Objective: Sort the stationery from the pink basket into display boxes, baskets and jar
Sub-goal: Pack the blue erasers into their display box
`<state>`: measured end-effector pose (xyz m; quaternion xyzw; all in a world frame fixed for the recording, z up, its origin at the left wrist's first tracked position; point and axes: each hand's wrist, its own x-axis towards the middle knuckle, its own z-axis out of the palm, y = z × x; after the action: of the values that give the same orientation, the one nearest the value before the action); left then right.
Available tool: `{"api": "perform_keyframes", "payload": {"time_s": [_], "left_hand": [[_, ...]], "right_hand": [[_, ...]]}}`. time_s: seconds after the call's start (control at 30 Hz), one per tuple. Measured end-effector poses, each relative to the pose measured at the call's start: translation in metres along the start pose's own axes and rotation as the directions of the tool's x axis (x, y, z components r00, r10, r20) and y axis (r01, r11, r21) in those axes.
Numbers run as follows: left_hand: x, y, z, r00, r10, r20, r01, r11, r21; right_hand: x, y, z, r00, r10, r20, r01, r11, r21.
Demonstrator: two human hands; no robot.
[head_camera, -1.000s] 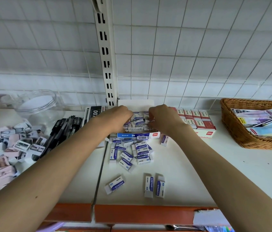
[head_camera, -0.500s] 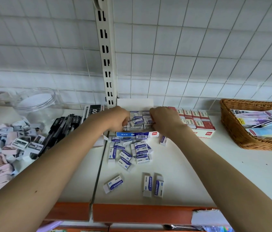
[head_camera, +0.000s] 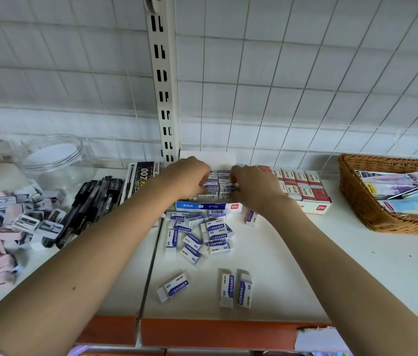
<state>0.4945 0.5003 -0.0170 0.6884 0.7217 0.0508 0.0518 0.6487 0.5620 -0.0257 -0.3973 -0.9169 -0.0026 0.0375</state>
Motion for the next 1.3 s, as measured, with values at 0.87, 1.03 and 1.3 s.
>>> {"api": "perform_keyframes", "payload": {"time_s": [0.87, 1.03, 1.3], "left_hand": [[-0.021, -0.027, 0.004, 0.998, -0.064, 0.027, 0.069, 0.975, -0.212], [-0.01, -0.03, 0.005, 0.99, -0.088, 0.111, 0.093, 0.995, -0.043], [-0.007, -0.027, 0.005, 0.98, -0.072, 0.187, 0.076, 0.997, -0.017]], "right_hand": [[-0.01, -0.01, 0.002, 1.0, 0.024, -0.01, -0.024, 1.0, -0.012], [-0.024, -0.011, 0.004, 0.998, -0.068, -0.012, 0.068, 0.997, 0.024], [-0.03, -0.003, 0.01, 0.999, -0.02, 0.037, 0.014, 0.986, 0.165]]}}
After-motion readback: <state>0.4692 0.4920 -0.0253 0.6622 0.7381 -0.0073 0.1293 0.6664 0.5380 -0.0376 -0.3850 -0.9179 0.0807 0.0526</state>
